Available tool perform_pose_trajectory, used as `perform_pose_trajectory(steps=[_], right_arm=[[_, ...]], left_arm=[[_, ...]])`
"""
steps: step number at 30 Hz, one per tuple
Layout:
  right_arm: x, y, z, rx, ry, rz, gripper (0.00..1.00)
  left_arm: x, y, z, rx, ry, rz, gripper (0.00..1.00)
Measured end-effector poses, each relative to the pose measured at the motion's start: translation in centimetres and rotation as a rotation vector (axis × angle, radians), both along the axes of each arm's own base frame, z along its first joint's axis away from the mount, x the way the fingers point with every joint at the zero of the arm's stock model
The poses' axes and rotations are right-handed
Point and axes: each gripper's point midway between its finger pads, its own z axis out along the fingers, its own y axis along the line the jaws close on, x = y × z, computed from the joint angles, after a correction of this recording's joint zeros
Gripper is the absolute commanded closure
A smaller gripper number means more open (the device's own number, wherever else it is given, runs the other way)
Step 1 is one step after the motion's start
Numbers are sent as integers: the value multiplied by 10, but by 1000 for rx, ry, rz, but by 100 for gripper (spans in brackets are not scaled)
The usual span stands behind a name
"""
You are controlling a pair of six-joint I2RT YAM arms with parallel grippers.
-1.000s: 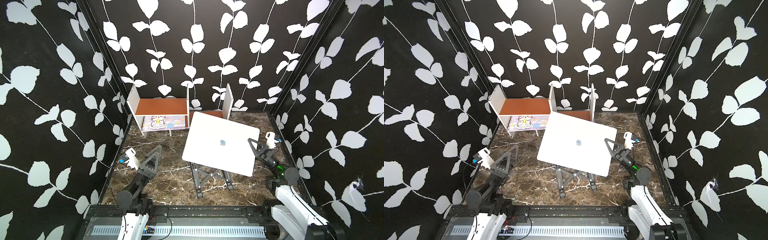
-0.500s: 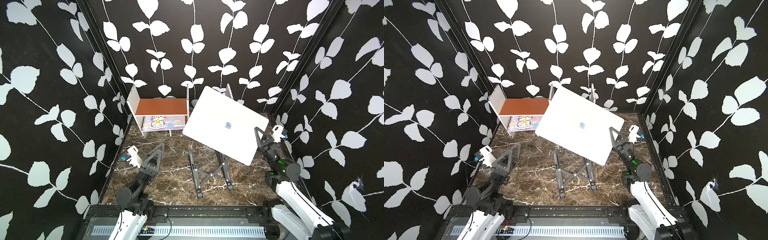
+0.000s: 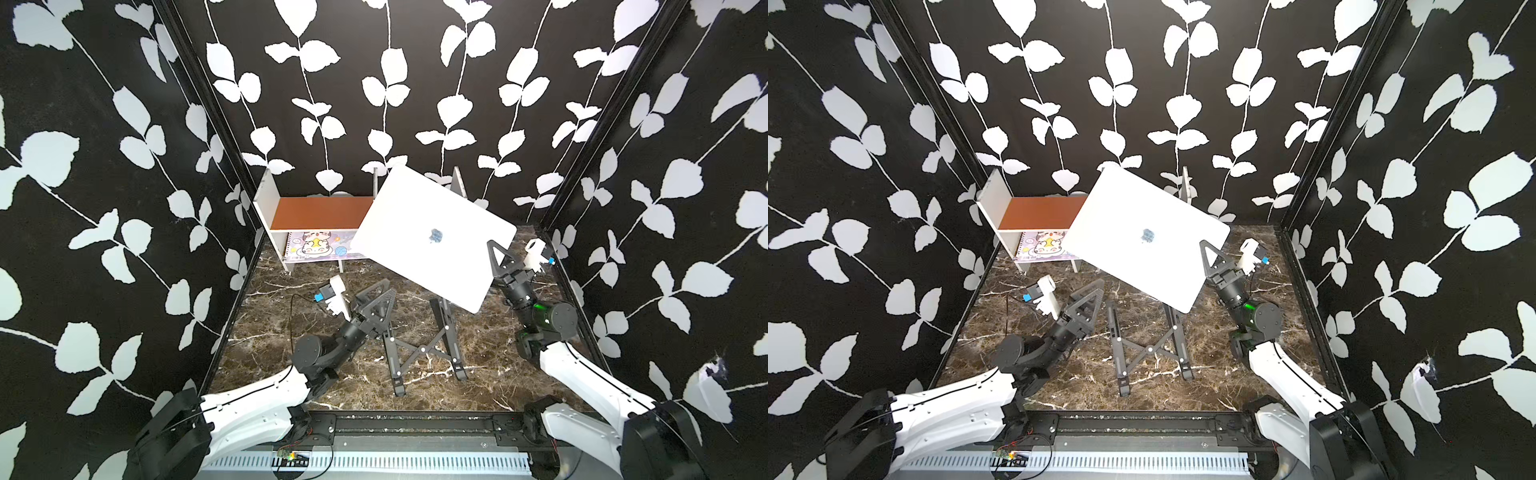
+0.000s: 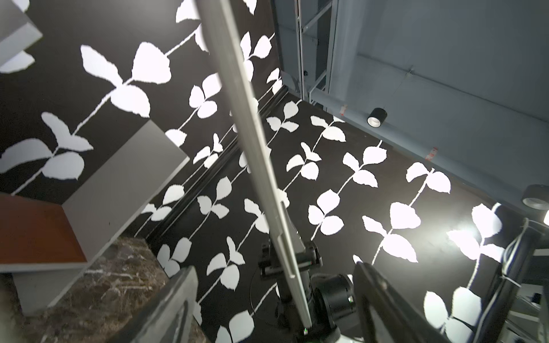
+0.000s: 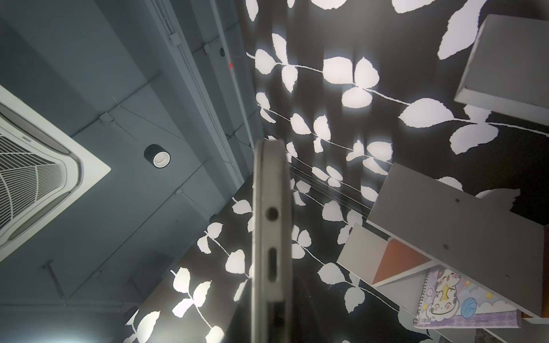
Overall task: Close the laptop lid and set it aside
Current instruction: Pick up the laptop from the computer stand.
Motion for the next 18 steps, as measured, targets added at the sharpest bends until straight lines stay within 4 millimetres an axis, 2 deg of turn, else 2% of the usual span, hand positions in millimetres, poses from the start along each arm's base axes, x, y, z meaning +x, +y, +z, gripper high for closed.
perform_pose_trajectory(steps=[3, 6, 14, 18], right_arm=[[4, 1, -2, 0, 11, -22, 100], [7, 4, 1, 5, 7, -41, 100], [5, 11, 34, 32, -53, -38, 100], [6, 15, 41, 42, -70, -29, 100]], left_arm=[[4, 2, 22, -45, -34, 49, 21], [10, 3, 36, -82, -43, 91, 25], [30, 0, 34, -96, 11, 162, 27], [36, -3, 42, -114, 13, 176, 27]])
